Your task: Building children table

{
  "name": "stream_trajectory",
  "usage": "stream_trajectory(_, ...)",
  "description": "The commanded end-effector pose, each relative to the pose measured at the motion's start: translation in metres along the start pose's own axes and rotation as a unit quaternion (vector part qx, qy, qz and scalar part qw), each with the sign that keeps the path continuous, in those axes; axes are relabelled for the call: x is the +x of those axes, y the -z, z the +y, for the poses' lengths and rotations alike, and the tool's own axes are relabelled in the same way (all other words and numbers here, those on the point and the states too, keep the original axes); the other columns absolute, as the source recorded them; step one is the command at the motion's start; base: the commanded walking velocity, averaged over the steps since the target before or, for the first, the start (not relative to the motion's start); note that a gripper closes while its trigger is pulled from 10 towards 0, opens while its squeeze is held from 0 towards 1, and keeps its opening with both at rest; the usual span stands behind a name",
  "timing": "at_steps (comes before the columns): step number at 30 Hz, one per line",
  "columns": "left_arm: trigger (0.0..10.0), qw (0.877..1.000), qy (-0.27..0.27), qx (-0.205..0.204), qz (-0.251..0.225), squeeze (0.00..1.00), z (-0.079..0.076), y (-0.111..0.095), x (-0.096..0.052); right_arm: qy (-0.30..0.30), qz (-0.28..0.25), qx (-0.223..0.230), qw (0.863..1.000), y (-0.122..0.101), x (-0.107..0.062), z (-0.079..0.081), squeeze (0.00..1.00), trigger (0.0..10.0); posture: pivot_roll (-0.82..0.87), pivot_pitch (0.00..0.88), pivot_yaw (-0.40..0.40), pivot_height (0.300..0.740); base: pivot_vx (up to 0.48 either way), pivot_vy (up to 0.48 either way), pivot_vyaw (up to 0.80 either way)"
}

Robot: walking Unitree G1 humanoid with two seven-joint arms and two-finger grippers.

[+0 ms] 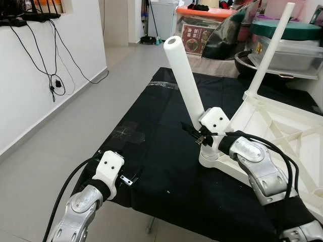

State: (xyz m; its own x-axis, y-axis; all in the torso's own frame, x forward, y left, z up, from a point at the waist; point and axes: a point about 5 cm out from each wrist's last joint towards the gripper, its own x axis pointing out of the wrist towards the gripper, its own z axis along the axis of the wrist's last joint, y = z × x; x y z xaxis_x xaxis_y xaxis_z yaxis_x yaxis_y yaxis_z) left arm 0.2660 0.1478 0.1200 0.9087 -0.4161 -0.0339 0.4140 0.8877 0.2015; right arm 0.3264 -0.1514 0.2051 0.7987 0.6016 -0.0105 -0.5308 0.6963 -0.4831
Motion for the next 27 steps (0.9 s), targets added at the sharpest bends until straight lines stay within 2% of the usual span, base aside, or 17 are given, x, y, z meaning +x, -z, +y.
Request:
stream_trajectory(1,10.0,1.000,-0.001,-0.001,0.005,0.00,0.000,0.003,0.002,-0.011,0.008,0.039,0.999,0.006,0.001,0.006,0.00,0.0,0.05,0.000,-0.093,0.740,0.000,0.000,0.00)
stream_trajectory(2,10.0,1.000,0.000,-0.002,0.005,0.00,0.000,0.003,0.002,-0.010,0.005,0.060,0.998,0.006,0.002,0.005,0.00,0.0,0.05,0.000,-0.093,0.740,0.000,0.000,0.00)
stream_trajectory(3,10.0,1.000,0.000,-0.002,0.005,0.00,0.000,0.003,0.002,-0.010,0.005,0.060,0.998,0.006,0.002,0.005,0.00,0.0,0.05,0.000,-0.093,0.740,0.000,0.000,0.00)
stream_trajectory(4,10.0,1.000,-0.002,-0.006,0.004,0.00,0.000,0.002,0.003,-0.013,0.004,0.093,0.996,0.007,0.006,0.004,0.00,0.0,0.05,0.000,-0.100,0.740,0.000,0.000,0.00)
stream_trajectory(5,10.0,1.000,-0.002,-0.006,0.004,0.00,0.000,0.002,0.003,-0.013,0.004,0.093,0.996,0.007,0.006,0.004,0.00,0.0,0.05,0.000,-0.100,0.740,0.000,0.000,0.00)
stream_trajectory(7,10.0,1.000,-0.007,-0.015,0.004,0.00,0.001,0.003,0.003,-0.021,-0.004,0.145,0.989,0.006,0.012,0.003,0.00,0.0,0.06,0.000,-0.105,0.740,0.000,0.000,0.00)
stream_trajectory(12,10.0,1.000,-0.009,-0.019,0.006,0.00,0.001,0.004,0.003,-0.030,-0.010,0.183,0.983,0.006,0.019,0.003,0.00,0.0,0.06,0.000,-0.109,0.740,0.000,0.000,0.00)
stream_trajectory(15,10.0,1.000,-0.009,-0.019,0.006,0.00,0.001,0.004,0.003,-0.030,-0.009,0.190,0.981,0.007,0.020,0.003,0.00,0.0,0.06,0.000,-0.109,0.740,0.000,0.000,0.00)
stream_trajectory(20,10.0,1.000,-0.016,-0.019,0.007,0.00,0.003,0.005,0.002,-0.052,-0.005,0.170,0.984,0.008,0.026,0.016,0.00,0.0,0.07,0.000,-0.117,0.740,0.000,0.000,0.00)
stream_trajectory(27,10.0,0.999,-0.018,-0.023,0.012,0.00,0.003,0.007,0.002,-0.066,0.005,0.192,0.979,0.015,0.023,0.025,0.00,0.0,0.06,0.000,-0.115,0.740,0.000,0.000,0.00)
